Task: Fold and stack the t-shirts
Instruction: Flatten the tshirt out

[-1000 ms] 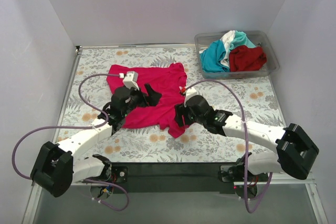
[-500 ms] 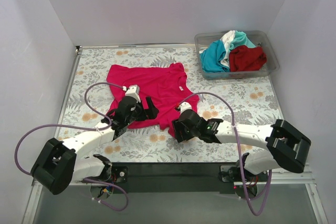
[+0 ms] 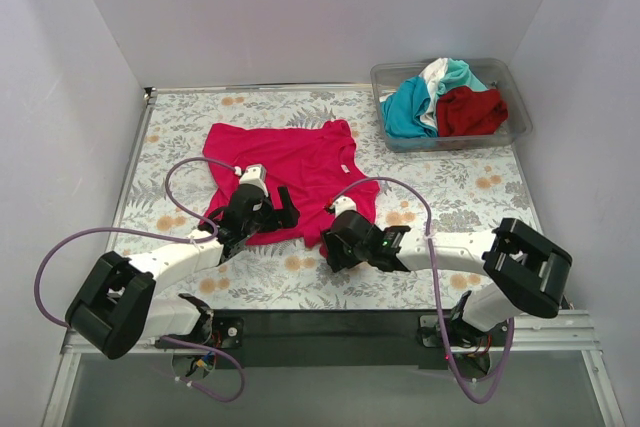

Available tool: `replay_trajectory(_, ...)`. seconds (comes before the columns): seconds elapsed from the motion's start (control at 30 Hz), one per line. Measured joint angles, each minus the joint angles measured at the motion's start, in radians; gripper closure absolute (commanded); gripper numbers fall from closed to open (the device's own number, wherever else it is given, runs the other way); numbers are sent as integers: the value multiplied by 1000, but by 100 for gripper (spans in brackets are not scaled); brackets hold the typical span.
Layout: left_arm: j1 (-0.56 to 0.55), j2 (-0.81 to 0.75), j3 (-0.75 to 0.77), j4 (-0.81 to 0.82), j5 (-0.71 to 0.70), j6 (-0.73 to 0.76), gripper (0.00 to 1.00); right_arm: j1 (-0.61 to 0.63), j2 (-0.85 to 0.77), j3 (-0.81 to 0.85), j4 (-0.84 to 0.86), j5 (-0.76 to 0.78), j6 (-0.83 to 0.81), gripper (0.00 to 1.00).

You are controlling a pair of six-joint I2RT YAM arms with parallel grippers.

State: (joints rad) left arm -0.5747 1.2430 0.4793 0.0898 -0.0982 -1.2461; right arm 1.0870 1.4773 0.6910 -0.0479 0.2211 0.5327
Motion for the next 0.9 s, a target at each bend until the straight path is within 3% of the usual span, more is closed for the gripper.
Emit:
replay_trajectory(0.1, 0, 0, 0, 0, -5, 0, 6, 0, 10, 5, 5, 3, 3, 60)
replay_trajectory(0.33, 0, -5, 0, -1, -15, 0, 5, 0, 32, 7, 19, 32, 18, 99)
replay_trajectory(0.53, 0, -14, 0, -7, -23, 0, 5, 4, 9, 7, -24, 48, 27, 99)
replay_trajectory(0.9, 0, -33, 0, -34, -25, 8, 5, 16, -240, 0, -275, -68, -9, 99)
